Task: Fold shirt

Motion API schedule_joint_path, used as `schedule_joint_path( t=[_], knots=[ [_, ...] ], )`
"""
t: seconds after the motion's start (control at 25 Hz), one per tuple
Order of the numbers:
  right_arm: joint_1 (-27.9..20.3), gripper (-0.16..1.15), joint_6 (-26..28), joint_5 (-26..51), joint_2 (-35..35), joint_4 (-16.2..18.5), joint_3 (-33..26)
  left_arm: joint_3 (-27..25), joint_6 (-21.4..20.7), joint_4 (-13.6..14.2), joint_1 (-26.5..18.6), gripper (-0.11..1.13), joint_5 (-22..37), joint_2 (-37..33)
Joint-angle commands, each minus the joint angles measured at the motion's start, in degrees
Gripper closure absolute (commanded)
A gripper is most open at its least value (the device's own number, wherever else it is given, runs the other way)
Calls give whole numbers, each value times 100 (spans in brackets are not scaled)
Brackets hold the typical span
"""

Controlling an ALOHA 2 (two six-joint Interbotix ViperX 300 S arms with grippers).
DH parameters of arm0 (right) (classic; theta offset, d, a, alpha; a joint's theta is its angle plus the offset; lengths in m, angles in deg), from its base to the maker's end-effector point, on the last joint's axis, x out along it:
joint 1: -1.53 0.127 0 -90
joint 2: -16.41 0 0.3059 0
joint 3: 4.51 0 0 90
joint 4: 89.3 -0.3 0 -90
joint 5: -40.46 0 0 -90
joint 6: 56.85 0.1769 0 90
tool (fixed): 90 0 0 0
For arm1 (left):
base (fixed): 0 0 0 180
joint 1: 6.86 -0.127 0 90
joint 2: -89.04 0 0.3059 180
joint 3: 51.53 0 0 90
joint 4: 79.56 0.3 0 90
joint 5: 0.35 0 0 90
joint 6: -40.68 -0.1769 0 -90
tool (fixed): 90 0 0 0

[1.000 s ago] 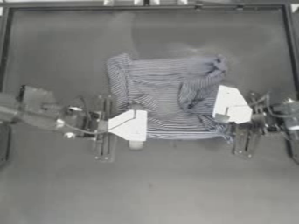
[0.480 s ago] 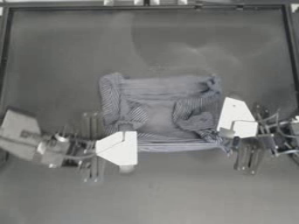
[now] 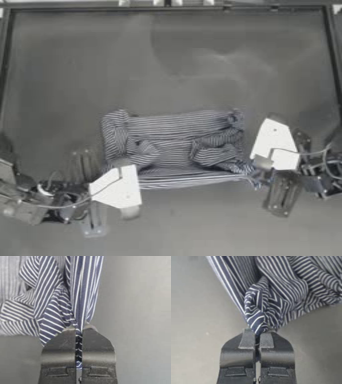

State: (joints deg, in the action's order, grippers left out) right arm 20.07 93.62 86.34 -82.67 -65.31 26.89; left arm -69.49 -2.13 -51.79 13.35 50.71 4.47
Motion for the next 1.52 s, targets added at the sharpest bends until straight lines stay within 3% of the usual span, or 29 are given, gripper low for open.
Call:
schedule_joint_path(
  t=[0.04,0.84,1.12,1.52],
  knots=[
    [-26,90,123,114,26,114,-325,158,70,35,-97,97,62,-387],
    [-1767,91,-246,360,62,53,-352,-62,-220,44,-1688,98,9,-554],
    [-2514,91,-686,9,202,-308,-79,-308,-510,18,-2303,98,-404,-422],
    [-3313,91,-1397,-598,853,-545,18,-580,-1020,-123,-3120,98,-1169,255]
  ],
)
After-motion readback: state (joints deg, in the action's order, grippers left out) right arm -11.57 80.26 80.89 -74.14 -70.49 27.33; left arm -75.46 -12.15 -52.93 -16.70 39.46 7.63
